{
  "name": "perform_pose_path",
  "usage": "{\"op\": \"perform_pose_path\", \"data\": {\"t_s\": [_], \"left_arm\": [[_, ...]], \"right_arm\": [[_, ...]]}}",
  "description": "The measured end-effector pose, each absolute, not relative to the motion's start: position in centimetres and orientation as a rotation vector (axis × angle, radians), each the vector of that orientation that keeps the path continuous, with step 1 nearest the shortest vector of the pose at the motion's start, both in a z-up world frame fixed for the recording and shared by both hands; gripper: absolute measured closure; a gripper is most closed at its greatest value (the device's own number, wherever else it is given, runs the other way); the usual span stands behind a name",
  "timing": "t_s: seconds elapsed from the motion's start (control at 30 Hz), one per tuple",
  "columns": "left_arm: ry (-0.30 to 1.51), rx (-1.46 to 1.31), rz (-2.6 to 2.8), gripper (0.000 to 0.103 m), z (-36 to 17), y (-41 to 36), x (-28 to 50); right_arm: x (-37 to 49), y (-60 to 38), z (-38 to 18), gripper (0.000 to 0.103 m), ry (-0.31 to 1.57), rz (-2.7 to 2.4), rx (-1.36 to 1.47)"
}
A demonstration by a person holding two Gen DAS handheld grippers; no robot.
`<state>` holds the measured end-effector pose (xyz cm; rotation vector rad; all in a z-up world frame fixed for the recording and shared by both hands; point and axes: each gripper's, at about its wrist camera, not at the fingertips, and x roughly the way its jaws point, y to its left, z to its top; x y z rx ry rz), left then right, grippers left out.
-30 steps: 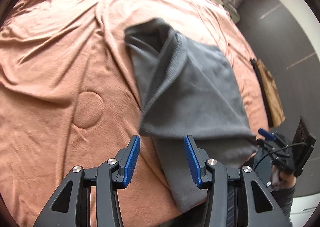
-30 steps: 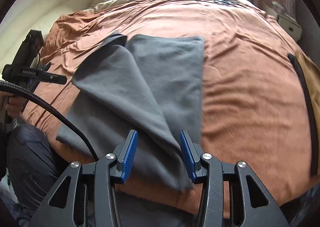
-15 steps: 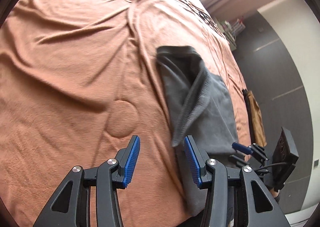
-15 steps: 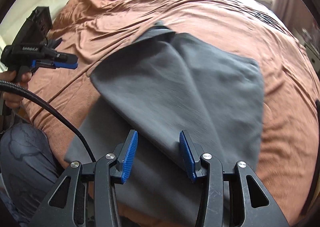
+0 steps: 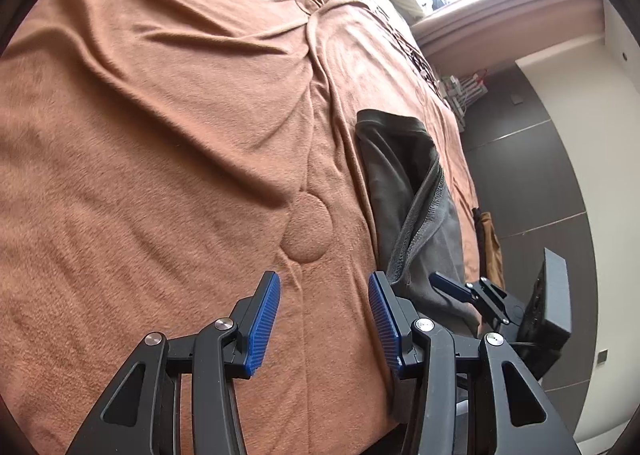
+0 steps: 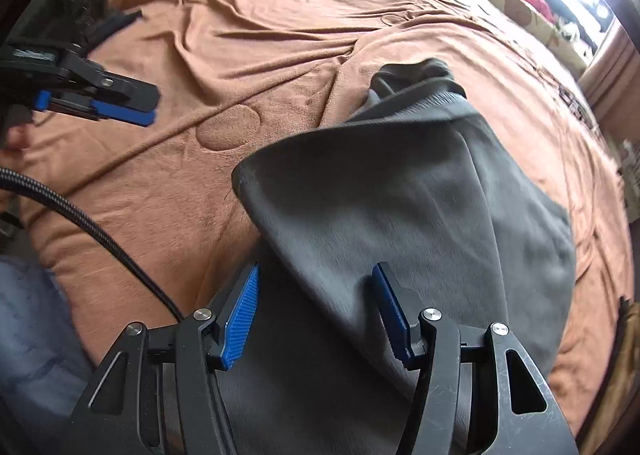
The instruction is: Fold small clothes
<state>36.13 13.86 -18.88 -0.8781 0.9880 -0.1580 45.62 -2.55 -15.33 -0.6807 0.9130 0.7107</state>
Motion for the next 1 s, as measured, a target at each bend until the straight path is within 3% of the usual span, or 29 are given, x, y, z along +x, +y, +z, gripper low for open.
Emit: {"op": "perform_pose_path", "data": {"t_s": [0.17, 0.23, 0.37, 0.4, 1.0], "left_arm": [[0.965, -0.901, -0.156, 0.055, -18.9, 14.7, 34.8], [0.958, -0.901, -0.157, 0.055, -18.7, 14.8, 34.4], [0.942, -0.897, -0.164, 0.055, -17.8, 14.8, 33.9], [0.938, -0.894, -0.166, 0.055, -17.5, 14.7, 33.8], [1.018, -0.741, -0.149, 0.055, -13.9, 10.0, 41.3]], "right_arm": [[44.6, 0.2, -16.3, 0.048, 0.825, 0.625, -0.784], [44.2, 0.7, -15.9, 0.055, 0.794, 0.618, -0.775], [43.9, 0.0, -14.3, 0.091, 0.785, 0.644, -0.714], [44.2, -0.5, -13.7, 0.095, 0.786, 0.648, -0.693], [51.5, -15.2, -5.8, 0.102, 0.763, 0.649, -0.227]]}}
